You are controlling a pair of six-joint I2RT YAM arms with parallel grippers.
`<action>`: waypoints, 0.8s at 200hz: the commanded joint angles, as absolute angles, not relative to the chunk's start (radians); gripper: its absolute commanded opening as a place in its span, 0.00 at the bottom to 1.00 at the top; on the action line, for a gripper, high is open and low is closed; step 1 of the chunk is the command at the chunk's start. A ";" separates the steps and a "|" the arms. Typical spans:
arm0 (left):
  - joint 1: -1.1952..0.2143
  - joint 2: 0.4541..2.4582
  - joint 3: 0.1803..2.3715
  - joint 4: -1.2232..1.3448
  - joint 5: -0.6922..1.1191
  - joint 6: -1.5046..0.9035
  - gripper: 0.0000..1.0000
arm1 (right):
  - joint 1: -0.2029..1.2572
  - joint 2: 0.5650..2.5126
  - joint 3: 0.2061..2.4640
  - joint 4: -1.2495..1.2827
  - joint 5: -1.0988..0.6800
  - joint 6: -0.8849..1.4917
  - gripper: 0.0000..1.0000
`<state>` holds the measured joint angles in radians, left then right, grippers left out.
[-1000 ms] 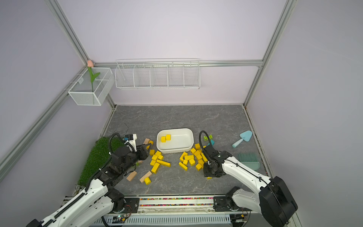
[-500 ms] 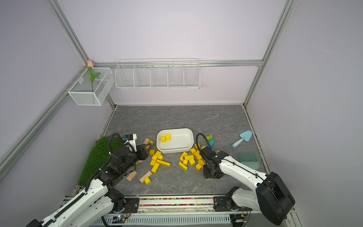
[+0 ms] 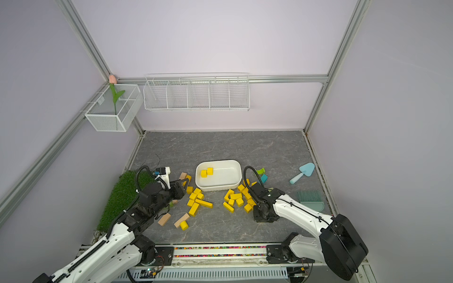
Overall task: Pick out the yellow building blocks
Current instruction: Pick up the building block from the center of the board, then place the building block in the storage box.
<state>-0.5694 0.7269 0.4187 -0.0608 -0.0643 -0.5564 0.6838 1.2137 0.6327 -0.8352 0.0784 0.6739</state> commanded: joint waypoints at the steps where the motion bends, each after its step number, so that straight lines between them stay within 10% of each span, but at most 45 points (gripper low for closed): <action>1: -0.563 0.726 0.416 -0.078 -0.100 -0.577 0.52 | 0.694 1.198 0.660 -0.867 0.094 0.673 0.27; 160: -0.555 0.709 0.410 -0.091 -0.111 -0.587 0.56 | 0.696 1.469 1.300 -0.843 0.051 0.460 0.26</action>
